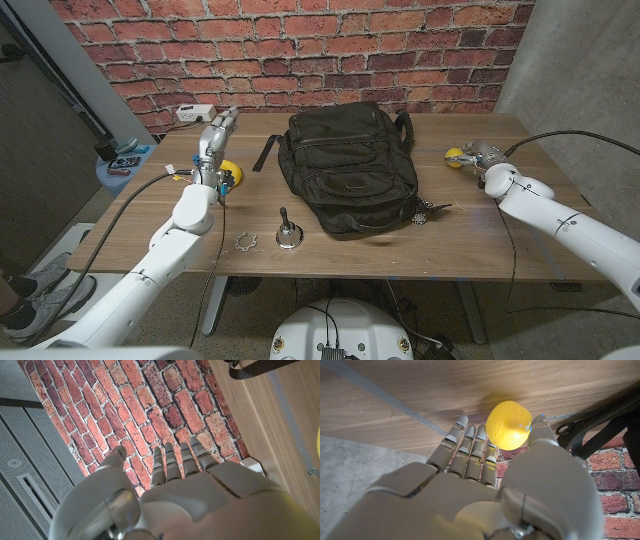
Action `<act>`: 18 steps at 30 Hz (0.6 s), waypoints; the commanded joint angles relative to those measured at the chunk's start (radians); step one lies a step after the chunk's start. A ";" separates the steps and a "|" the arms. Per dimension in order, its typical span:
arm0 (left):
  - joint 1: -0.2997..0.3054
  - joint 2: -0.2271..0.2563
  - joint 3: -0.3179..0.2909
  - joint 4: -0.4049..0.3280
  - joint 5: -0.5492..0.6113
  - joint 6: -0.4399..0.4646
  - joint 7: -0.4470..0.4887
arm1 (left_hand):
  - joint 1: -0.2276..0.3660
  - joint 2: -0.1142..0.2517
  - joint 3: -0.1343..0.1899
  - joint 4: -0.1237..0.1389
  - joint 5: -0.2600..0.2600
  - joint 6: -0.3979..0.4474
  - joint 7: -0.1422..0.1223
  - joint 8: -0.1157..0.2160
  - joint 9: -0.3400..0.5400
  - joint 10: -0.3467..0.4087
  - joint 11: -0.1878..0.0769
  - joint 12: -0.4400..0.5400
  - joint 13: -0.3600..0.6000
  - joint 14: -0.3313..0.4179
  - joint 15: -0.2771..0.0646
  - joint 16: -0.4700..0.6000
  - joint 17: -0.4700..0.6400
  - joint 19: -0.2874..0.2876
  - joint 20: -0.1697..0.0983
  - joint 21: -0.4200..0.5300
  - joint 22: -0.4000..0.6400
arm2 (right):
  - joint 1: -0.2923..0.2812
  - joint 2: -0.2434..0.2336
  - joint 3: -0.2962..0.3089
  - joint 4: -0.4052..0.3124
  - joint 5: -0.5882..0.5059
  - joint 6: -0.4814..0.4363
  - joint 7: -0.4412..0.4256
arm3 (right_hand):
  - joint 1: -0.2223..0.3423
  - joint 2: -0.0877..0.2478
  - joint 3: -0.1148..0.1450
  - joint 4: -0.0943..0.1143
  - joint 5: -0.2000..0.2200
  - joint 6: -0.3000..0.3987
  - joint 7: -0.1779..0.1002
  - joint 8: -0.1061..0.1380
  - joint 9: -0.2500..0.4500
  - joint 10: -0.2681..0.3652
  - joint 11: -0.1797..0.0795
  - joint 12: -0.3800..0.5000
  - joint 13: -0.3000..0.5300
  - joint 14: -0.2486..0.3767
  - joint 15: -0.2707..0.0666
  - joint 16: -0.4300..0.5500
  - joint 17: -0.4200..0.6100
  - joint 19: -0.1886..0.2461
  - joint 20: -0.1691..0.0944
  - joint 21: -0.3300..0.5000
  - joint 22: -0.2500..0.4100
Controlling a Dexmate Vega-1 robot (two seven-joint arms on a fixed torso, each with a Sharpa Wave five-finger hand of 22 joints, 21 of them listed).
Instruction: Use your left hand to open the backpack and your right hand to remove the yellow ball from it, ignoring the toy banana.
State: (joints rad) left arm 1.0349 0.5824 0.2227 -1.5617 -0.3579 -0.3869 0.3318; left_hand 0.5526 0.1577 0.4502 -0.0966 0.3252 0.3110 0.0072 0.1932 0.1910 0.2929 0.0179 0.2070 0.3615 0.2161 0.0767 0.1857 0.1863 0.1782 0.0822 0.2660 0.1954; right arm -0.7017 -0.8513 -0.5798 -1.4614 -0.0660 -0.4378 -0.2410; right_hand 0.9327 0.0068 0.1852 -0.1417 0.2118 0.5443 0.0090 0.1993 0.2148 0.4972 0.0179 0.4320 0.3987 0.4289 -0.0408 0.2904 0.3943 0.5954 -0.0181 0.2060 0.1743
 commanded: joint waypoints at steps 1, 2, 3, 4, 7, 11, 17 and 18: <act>-0.026 -0.009 0.013 0.031 -0.008 -0.006 -0.015 | -0.002 0.004 0.008 -0.001 0.007 0.009 0.003 0.004 -0.001 0.000 -0.008 0.002 0.001 0.001 -0.001 0.005 0.001 -0.001 -0.002 0.000 0.000 | 0.008 0.000 -0.011 0.000 0.000 -0.004 0.010 | -0.012 -0.003 0.004 0.003 0.006 -0.013 0.003 -0.005 0.002 -0.013 0.006 -0.006 0.002 -0.010 -0.045 -0.008 0.002 -0.011 -0.001 -0.006 0.004; -0.026 -0.008 0.014 0.032 -0.008 -0.006 -0.015 | -0.003 0.004 0.009 -0.001 0.007 0.011 0.003 0.004 -0.001 0.000 -0.008 0.002 0.000 0.001 -0.001 0.005 0.001 -0.001 -0.003 0.000 0.000 | 0.008 0.000 -0.011 0.000 0.000 -0.005 0.010 | -0.014 -0.003 0.003 0.004 0.006 -0.014 0.002 -0.006 0.002 -0.015 0.005 -0.006 0.003 -0.011 -0.044 -0.009 0.002 -0.012 0.000 -0.007 0.004; -0.028 -0.009 0.014 0.035 -0.010 -0.007 -0.017 | -0.003 0.004 0.009 -0.001 0.007 0.012 0.003 0.004 -0.001 0.001 -0.008 0.002 0.000 0.001 -0.001 0.005 0.001 -0.001 -0.003 0.000 0.000 | 0.009 -0.001 -0.013 -0.002 0.000 -0.007 0.013 | -0.016 -0.004 0.003 0.004 0.007 -0.016 0.004 -0.006 0.002 -0.019 0.006 -0.008 0.003 -0.011 -0.043 -0.009 0.002 -0.014 0.001 -0.007 0.004; -0.031 -0.010 0.015 0.039 -0.011 -0.009 -0.019 | -0.003 0.004 0.009 -0.001 0.007 0.011 0.003 0.004 -0.001 0.001 -0.007 0.003 -0.001 0.000 0.000 0.005 0.001 -0.001 -0.002 0.000 0.000 | 0.009 -0.001 -0.013 -0.005 0.001 -0.010 0.016 | -0.017 -0.007 0.002 0.003 0.007 -0.021 0.006 -0.007 0.002 -0.021 0.009 -0.009 0.003 -0.011 -0.042 -0.010 0.002 -0.016 0.001 -0.008 0.004; -0.034 -0.009 0.016 0.043 -0.012 -0.010 -0.021 | -0.003 0.005 0.011 -0.001 0.007 0.015 0.004 0.005 -0.001 0.001 -0.006 0.003 -0.002 0.000 0.001 0.005 0.002 -0.001 -0.001 -0.001 0.000 | 0.010 0.001 -0.015 -0.011 0.001 -0.024 0.018 | -0.037 -0.013 -0.006 0.012 0.006 -0.029 0.009 -0.008 0.002 -0.031 0.011 -0.012 0.004 -0.016 -0.037 -0.012 0.005 -0.022 0.004 -0.009 0.004; -0.038 -0.007 0.015 0.049 -0.017 -0.012 -0.024 | -0.004 0.006 0.013 -0.002 0.007 0.016 0.004 0.005 -0.001 0.001 -0.007 0.003 -0.004 0.000 0.001 0.005 0.002 -0.002 -0.002 -0.001 0.000 | 0.008 0.001 -0.014 -0.020 0.006 -0.031 0.021 | -0.055 -0.018 -0.012 0.018 0.005 -0.039 0.012 -0.009 0.001 -0.041 0.018 -0.017 0.005 -0.023 -0.031 -0.016 0.007 -0.030 0.008 -0.011 0.005; -0.045 -0.002 0.017 0.058 -0.024 -0.013 -0.037 | -0.006 0.006 0.015 -0.002 0.007 0.018 0.003 0.006 0.000 0.002 -0.008 0.003 -0.006 0.000 0.001 0.005 0.002 -0.002 -0.002 -0.002 0.000 | 0.013 -0.001 -0.018 -0.035 0.007 -0.044 0.034 | -0.077 -0.024 -0.020 0.025 0.006 -0.057 0.017 -0.011 0.001 -0.059 0.026 -0.024 0.007 -0.039 -0.020 -0.024 0.010 -0.046 0.016 -0.014 0.005; -0.046 -0.001 0.017 0.059 -0.025 -0.014 -0.038 | -0.006 0.006 0.016 -0.002 0.007 0.019 0.002 0.006 0.000 0.002 -0.008 0.003 -0.007 0.000 0.000 0.006 0.002 -0.002 -0.003 -0.002 0.000 | 0.013 -0.001 -0.020 -0.038 0.005 -0.047 0.033 | -0.080 -0.026 -0.021 0.026 0.006 -0.060 0.018 -0.011 0.001 -0.064 0.024 -0.026 0.007 -0.042 -0.018 -0.026 0.011 -0.048 0.018 -0.014 0.005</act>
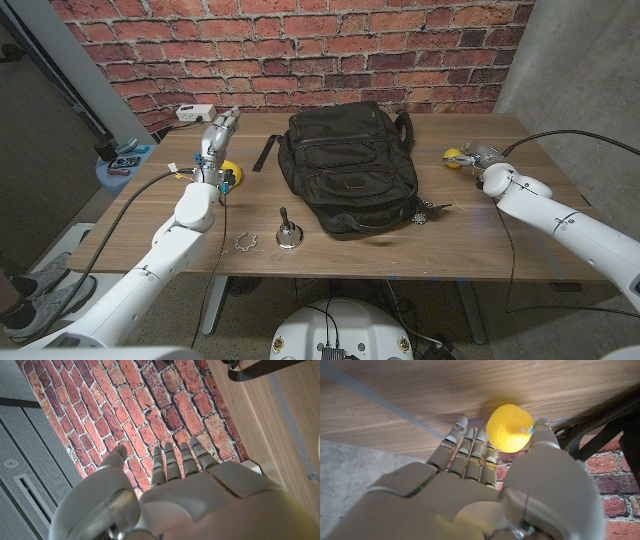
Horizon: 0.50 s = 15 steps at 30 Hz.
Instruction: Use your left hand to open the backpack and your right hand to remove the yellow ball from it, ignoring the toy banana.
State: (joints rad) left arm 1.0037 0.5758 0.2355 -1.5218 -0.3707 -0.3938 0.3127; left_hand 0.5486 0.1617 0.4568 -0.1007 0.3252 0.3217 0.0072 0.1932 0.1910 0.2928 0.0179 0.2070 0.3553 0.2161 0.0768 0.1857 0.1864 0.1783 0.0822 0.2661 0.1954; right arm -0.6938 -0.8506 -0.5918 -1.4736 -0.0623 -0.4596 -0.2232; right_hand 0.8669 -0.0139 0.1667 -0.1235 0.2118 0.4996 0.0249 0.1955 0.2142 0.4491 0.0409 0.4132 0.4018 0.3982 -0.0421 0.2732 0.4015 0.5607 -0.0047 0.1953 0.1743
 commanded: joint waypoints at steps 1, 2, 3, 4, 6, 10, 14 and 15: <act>-0.015 0.006 0.003 0.020 -0.013 -0.009 -0.020 | -0.002 0.002 0.009 0.001 0.007 0.009 0.002 0.006 0.000 0.002 -0.006 0.003 -0.001 0.000 0.000 0.006 0.002 -0.002 -0.003 -0.002 0.000 | 0.006 -0.002 -0.009 -0.028 0.000 -0.027 0.016 | -0.015 -0.006 -0.003 0.008 0.007 -0.018 0.004 -0.007 0.001 -0.017 0.004 -0.008 0.004 -0.013 -0.015 -0.009 0.004 -0.015 0.006 -0.004 0.005; -0.015 0.008 0.003 0.021 -0.013 -0.010 -0.022 | -0.002 0.002 0.010 0.001 0.007 0.012 0.003 0.007 0.000 0.002 -0.007 0.003 -0.002 0.001 0.000 0.006 0.002 -0.002 -0.004 -0.002 0.000 | 0.007 -0.003 -0.010 -0.030 0.000 -0.030 0.019 | -0.017 -0.007 -0.003 0.008 0.007 -0.019 0.004 -0.007 0.001 -0.019 0.004 -0.008 0.005 -0.014 -0.013 -0.010 0.004 -0.016 0.006 -0.003 0.005; -0.015 0.010 0.002 0.022 -0.015 -0.010 -0.023 | -0.003 0.002 0.010 0.001 0.007 0.012 0.003 0.007 0.000 0.002 -0.007 0.004 -0.002 0.000 0.000 0.006 0.002 -0.002 -0.004 -0.002 0.000 | 0.008 -0.003 -0.012 -0.033 0.000 -0.033 0.022 | -0.018 -0.008 -0.004 0.008 0.007 -0.021 0.006 -0.007 0.001 -0.019 0.005 -0.008 0.005 -0.016 -0.012 -0.011 0.004 -0.018 0.006 -0.004 0.005; -0.014 0.011 0.001 0.022 -0.017 -0.008 -0.024 | -0.003 0.003 0.011 0.001 0.007 0.013 0.003 0.007 0.000 0.003 -0.009 0.004 -0.003 0.001 0.001 0.006 0.001 -0.002 -0.004 -0.002 0.000 | 0.010 -0.003 -0.013 -0.036 0.000 -0.038 0.026 | -0.020 -0.009 -0.005 0.008 0.007 -0.022 0.007 -0.007 0.001 -0.021 0.006 -0.009 0.005 -0.019 -0.011 -0.012 0.004 -0.019 0.006 -0.004 0.005; -0.013 0.014 0.000 0.023 -0.022 -0.008 -0.029 | -0.003 0.003 0.012 0.000 0.007 0.015 0.005 0.008 0.000 0.003 -0.009 0.004 -0.004 0.000 0.001 0.006 0.001 -0.002 -0.003 -0.002 0.000 | 0.010 -0.004 -0.014 -0.045 0.000 -0.047 0.030 | -0.026 -0.011 -0.007 0.010 0.008 -0.027 0.009 -0.006 0.001 -0.030 0.013 -0.013 0.006 -0.030 -0.001 -0.017 0.005 -0.025 0.009 -0.005 0.005; -0.016 0.020 -0.002 0.030 -0.030 -0.011 -0.041 | -0.003 0.003 0.014 0.000 0.007 0.018 0.004 0.008 0.000 0.003 -0.008 0.004 -0.005 0.000 0.002 0.006 0.001 -0.002 -0.003 -0.003 0.000 | 0.012 -0.005 -0.018 -0.057 -0.004 -0.061 0.034 | -0.036 -0.013 -0.009 0.012 0.010 -0.041 0.016 -0.008 0.001 -0.043 0.019 -0.018 0.007 -0.037 0.001 -0.021 0.007 -0.040 0.015 -0.007 0.005; -0.024 0.024 0.000 0.043 -0.037 -0.015 -0.059 | -0.003 0.004 0.016 -0.001 0.008 0.020 0.004 0.009 0.000 0.003 -0.007 0.004 -0.006 0.000 0.002 0.005 0.001 -0.004 -0.003 -0.003 0.000 | 0.019 -0.004 -0.024 -0.063 -0.009 -0.076 0.041 | -0.045 -0.017 -0.012 0.014 0.012 -0.054 0.017 -0.009 0.000 -0.061 0.019 -0.026 0.008 -0.048 0.011 -0.026 0.009 -0.048 0.018 -0.007 0.005; -0.026 0.025 0.001 0.045 -0.040 -0.017 -0.063 | -0.003 0.004 0.016 -0.002 0.008 0.021 0.004 0.009 0.000 0.003 -0.007 0.004 -0.007 0.000 0.002 0.005 0.001 -0.004 -0.003 -0.004 0.000 | 0.020 -0.003 -0.025 -0.063 -0.009 -0.079 0.041 | -0.046 -0.017 -0.012 0.014 0.012 -0.058 0.017 -0.009 0.000 -0.063 0.022 -0.027 0.009 -0.051 0.013 -0.027 0.009 -0.051 0.020 -0.007 0.005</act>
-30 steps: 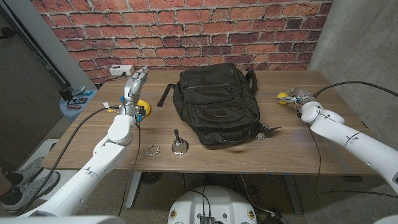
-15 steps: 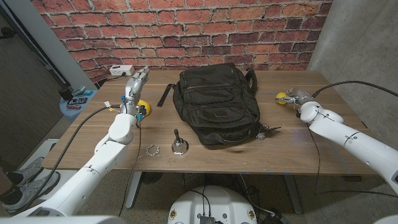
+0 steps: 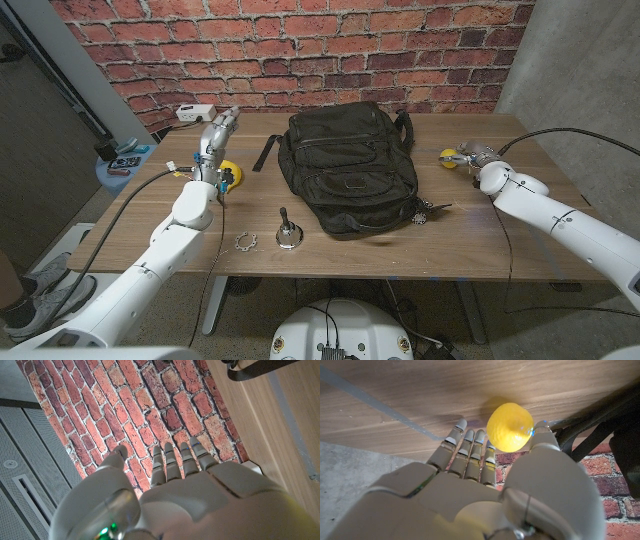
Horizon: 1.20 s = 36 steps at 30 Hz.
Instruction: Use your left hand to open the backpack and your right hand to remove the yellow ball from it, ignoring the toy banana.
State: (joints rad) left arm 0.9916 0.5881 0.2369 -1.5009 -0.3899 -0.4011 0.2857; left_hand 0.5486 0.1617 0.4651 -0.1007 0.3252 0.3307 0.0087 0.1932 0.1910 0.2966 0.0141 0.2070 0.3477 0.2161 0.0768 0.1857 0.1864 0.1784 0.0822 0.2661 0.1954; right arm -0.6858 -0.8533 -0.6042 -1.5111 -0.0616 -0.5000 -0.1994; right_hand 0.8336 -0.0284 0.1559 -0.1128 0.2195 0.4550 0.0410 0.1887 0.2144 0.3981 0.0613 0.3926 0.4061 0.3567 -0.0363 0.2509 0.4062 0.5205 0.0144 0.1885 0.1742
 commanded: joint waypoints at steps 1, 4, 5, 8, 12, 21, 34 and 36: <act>-0.016 0.014 0.001 0.029 -0.022 -0.010 -0.041 | -0.003 0.004 0.008 -0.002 0.008 0.012 0.003 0.008 0.000 -0.002 -0.002 0.004 0.000 0.000 0.002 0.005 0.001 -0.005 -0.003 -0.004 0.000 | 0.014 0.000 -0.013 -0.026 -0.011 -0.043 0.018 | -0.014 -0.003 -0.001 0.003 0.006 -0.015 0.001 -0.001 0.000 -0.017 0.001 -0.008 0.005 -0.015 0.009 -0.008 0.005 -0.016 0.003 -0.002 0.005; -0.024 0.015 0.003 0.041 -0.030 -0.012 -0.055 | -0.003 0.004 0.011 -0.003 0.008 0.016 0.004 0.009 0.000 -0.002 -0.005 0.004 -0.001 0.000 0.001 0.005 0.001 -0.005 -0.004 -0.004 0.000 | 0.015 0.000 -0.012 -0.030 -0.008 -0.052 0.020 | -0.019 -0.004 -0.002 0.003 0.007 -0.026 0.007 -0.002 -0.001 -0.025 0.009 -0.012 0.006 -0.024 0.017 -0.011 0.007 -0.025 0.006 -0.002 0.005; -0.027 0.017 0.005 0.045 -0.030 -0.012 -0.058 | -0.003 0.004 0.011 -0.003 0.008 0.015 0.003 0.009 0.000 -0.001 -0.004 0.004 -0.002 0.000 0.001 0.005 0.001 -0.005 -0.003 -0.004 0.000 | 0.015 0.000 -0.012 -0.033 -0.008 -0.056 0.020 | -0.021 -0.005 -0.002 0.004 0.008 -0.029 0.008 -0.002 -0.001 -0.028 0.009 -0.013 0.006 -0.027 0.019 -0.012 0.007 -0.028 0.007 -0.003 0.005; -0.035 0.019 0.008 0.054 -0.035 -0.011 -0.069 | -0.003 0.005 0.013 -0.004 0.008 0.020 0.003 0.010 0.000 -0.002 -0.004 0.004 -0.003 0.000 0.002 0.005 0.001 -0.005 -0.003 -0.005 0.000 | 0.012 -0.002 -0.010 -0.042 -0.006 -0.067 0.019 | -0.025 -0.005 -0.003 0.004 0.009 -0.034 0.011 -0.001 -0.001 -0.034 0.008 -0.016 0.007 -0.031 0.022 -0.014 0.009 -0.033 0.009 -0.002 0.005; -0.046 0.022 0.012 0.064 -0.040 -0.010 -0.082 | -0.003 0.005 0.015 -0.005 0.009 0.021 0.003 0.010 0.000 0.000 -0.005 0.005 -0.005 0.000 0.002 0.005 0.001 -0.006 -0.003 -0.005 0.000 | 0.008 -0.005 -0.007 -0.053 -0.003 -0.077 0.017 | -0.029 -0.006 -0.003 0.005 0.010 -0.039 0.012 -0.001 -0.001 -0.044 0.011 -0.020 0.008 -0.037 0.025 -0.016 0.010 -0.041 0.012 -0.002 0.005; -0.070 0.022 0.020 0.091 -0.058 -0.011 -0.111 | -0.003 0.005 0.019 -0.008 0.009 0.020 0.002 0.009 0.001 -0.002 -0.005 0.004 -0.008 0.000 0.002 0.005 0.000 -0.008 -0.005 -0.007 0.000 | -0.001 -0.022 0.005 -0.103 0.004 -0.107 0.016 | -0.051 -0.010 -0.010 0.011 0.013 -0.060 0.012 0.000 -0.002 -0.065 0.021 -0.030 0.010 -0.060 0.039 -0.023 0.014 -0.062 0.019 -0.003 0.005; -0.117 0.025 0.031 0.165 -0.100 -0.039 -0.195 | -0.005 0.004 0.024 -0.010 0.010 0.022 0.002 0.008 0.001 -0.002 -0.004 0.004 -0.013 -0.001 0.002 0.005 0.000 -0.009 -0.004 -0.008 0.000 | -0.066 -0.026 0.089 -0.221 0.043 -0.092 -0.072 | -0.071 -0.011 -0.014 0.017 0.015 -0.055 0.018 0.009 -0.002 -0.063 0.026 -0.034 0.009 -0.063 0.048 -0.023 0.017 -0.067 0.026 0.002 0.005; -0.124 0.027 0.032 0.178 -0.107 -0.045 -0.210 | -0.005 0.004 0.025 -0.010 0.010 0.023 0.002 0.008 0.001 -0.002 -0.003 0.004 -0.014 0.000 0.002 0.005 0.000 -0.009 -0.004 -0.008 0.000 | -0.085 -0.016 0.114 -0.226 0.064 -0.060 -0.096 | -0.074 -0.010 -0.015 0.018 0.015 -0.052 0.017 0.010 -0.002 -0.062 0.027 -0.034 0.009 -0.063 0.046 -0.023 0.017 -0.065 0.026 0.003 0.005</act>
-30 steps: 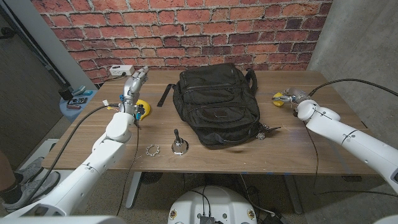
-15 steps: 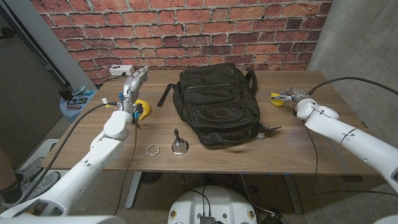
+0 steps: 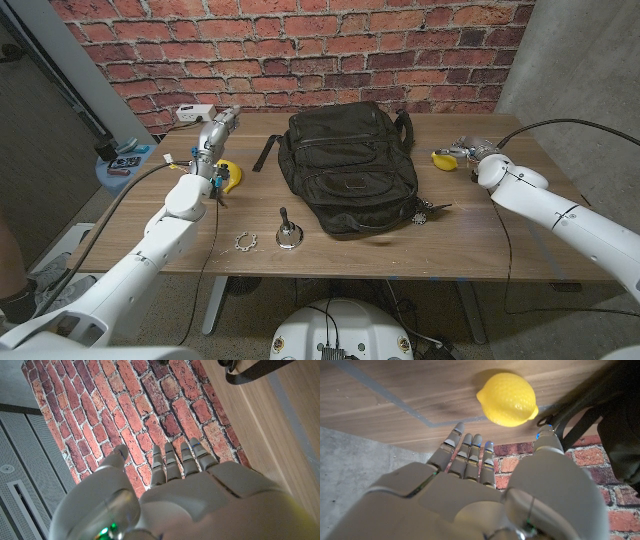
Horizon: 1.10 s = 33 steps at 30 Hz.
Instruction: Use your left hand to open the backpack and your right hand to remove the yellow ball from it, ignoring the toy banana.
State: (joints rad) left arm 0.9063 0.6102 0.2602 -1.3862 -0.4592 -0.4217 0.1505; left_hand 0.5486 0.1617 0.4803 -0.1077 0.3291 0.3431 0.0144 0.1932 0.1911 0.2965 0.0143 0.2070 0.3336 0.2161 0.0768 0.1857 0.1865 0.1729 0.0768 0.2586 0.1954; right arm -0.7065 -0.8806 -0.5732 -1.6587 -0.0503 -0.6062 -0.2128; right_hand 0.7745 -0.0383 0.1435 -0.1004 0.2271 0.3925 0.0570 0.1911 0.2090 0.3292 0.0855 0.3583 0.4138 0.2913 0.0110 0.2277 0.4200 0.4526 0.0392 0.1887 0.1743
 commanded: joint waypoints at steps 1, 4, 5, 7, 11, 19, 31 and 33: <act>-0.041 0.006 0.009 0.069 -0.041 -0.027 -0.082 | -0.005 0.004 0.010 -0.003 0.006 0.011 -0.004 0.008 0.001 -0.002 -0.004 0.004 0.000 -0.001 0.001 0.005 0.000 -0.003 0.001 0.000 0.000 | -0.071 0.016 0.093 -0.081 0.062 0.058 -0.092 | -0.018 0.001 -0.003 0.007 0.007 0.011 0.002 0.009 0.003 0.009 0.003 0.000 0.001 0.003 -0.001 0.001 0.004 0.004 0.001 0.004 0.005; -0.049 0.009 0.009 0.086 -0.049 -0.036 -0.101 | -0.006 0.004 0.011 -0.004 0.006 0.012 -0.004 0.008 0.001 -0.002 -0.005 0.005 -0.001 -0.001 0.002 0.005 0.000 -0.003 0.001 -0.001 0.000 | -0.084 0.032 0.110 -0.088 0.080 0.073 -0.116 | -0.034 0.016 -0.002 0.017 0.007 0.017 0.002 0.013 0.003 0.018 0.004 -0.001 -0.003 0.014 -0.007 0.008 0.006 0.014 -0.004 0.009 0.005; -0.050 0.009 0.008 0.090 -0.051 -0.039 -0.104 | -0.006 0.004 0.011 -0.004 0.006 0.012 -0.003 0.008 0.001 -0.002 -0.005 0.005 -0.001 -0.001 0.002 0.005 0.000 -0.003 0.001 -0.001 0.000 | -0.088 0.039 0.113 -0.087 0.081 0.081 -0.128 | -0.035 0.016 -0.002 0.017 0.006 0.017 0.002 0.013 0.003 0.015 0.002 -0.004 -0.004 0.018 -0.009 0.009 0.006 0.016 -0.005 0.010 0.005; -0.054 0.008 0.007 0.100 -0.058 -0.045 -0.111 | -0.006 0.004 0.012 -0.004 0.006 0.013 -0.004 0.008 0.001 -0.002 -0.004 0.005 -0.002 -0.001 0.002 0.005 0.000 -0.003 0.001 -0.001 0.000 | -0.088 0.046 0.113 -0.085 0.084 0.093 -0.135 | -0.034 0.017 -0.002 0.016 0.006 0.017 0.002 0.014 0.003 0.018 0.003 -0.005 -0.006 0.027 -0.015 0.013 0.004 0.028 -0.004 0.015 0.006; -0.066 0.005 0.009 0.123 -0.068 -0.057 -0.131 | -0.007 0.004 0.013 -0.004 0.006 0.016 -0.003 0.009 0.002 -0.003 -0.004 0.005 -0.003 -0.001 0.001 0.005 0.000 -0.003 0.001 -0.001 0.000 | -0.089 0.059 0.115 -0.082 0.091 0.111 -0.147 | -0.035 0.020 -0.001 0.016 0.004 0.020 0.000 0.016 0.003 0.017 0.004 -0.009 -0.008 0.026 -0.017 0.012 0.003 0.032 -0.008 0.017 0.006; -0.115 -0.012 0.029 0.194 -0.088 -0.074 -0.196 | -0.008 0.017 0.025 -0.001 0.007 0.012 0.003 0.006 0.002 -0.008 0.010 0.003 -0.008 -0.005 0.009 0.004 0.002 -0.011 0.009 -0.005 0.001 | -0.103 0.076 0.137 -0.097 0.112 0.139 -0.176 | -0.051 0.035 -0.001 0.025 0.000 0.025 -0.004 0.019 0.003 0.015 0.002 -0.017 -0.014 0.019 -0.016 0.009 0.002 0.035 -0.013 0.018 0.006; -0.124 -0.024 0.041 0.203 -0.089 -0.080 -0.195 | -0.009 0.032 0.047 0.009 0.009 0.003 0.022 0.001 0.003 -0.018 0.024 0.002 -0.015 -0.013 0.010 0.004 0.004 -0.010 0.007 -0.005 0.001 | -0.150 0.092 0.192 -0.074 0.178 0.260 -0.196 | -0.132 0.117 0.003 0.078 -0.026 0.033 -0.006 0.024 0.003 0.017 0.001 -0.044 -0.037 0.024 -0.027 0.013 -0.001 0.062 -0.037 0.030 0.010; -0.126 -0.026 0.045 0.201 -0.086 -0.077 -0.192 | -0.010 0.034 0.051 0.011 0.009 0.001 0.027 0.001 0.004 -0.019 0.028 0.001 -0.017 -0.015 0.010 0.004 0.004 -0.010 0.009 -0.005 0.001 | -0.157 0.094 0.201 -0.070 0.189 0.279 -0.198 | -0.141 0.126 0.004 0.084 -0.029 0.035 -0.006 0.025 0.003 0.017 0.003 -0.046 -0.040 0.024 -0.026 0.013 -0.001 0.062 -0.038 0.031 0.010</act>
State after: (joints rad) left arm 0.7934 0.5945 0.2925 -1.1980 -0.5421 -0.4972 -0.0342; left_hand 0.5352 0.1854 0.5216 -0.0994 0.3330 0.3428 0.0324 0.1932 0.1934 0.2764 0.0342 0.2070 0.3157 0.2070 0.0859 0.1857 0.1887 0.1623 0.0876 0.2546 0.1954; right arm -0.8272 -0.8021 -0.4173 -1.7455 0.0838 -0.4211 -0.3918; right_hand 0.6430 0.0786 0.1428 -0.0266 0.2028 0.4166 0.0520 0.2112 0.2093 0.3425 0.0905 0.3162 0.3751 0.3133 -0.0107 0.2368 0.4171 0.5050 0.0018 0.2120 0.1796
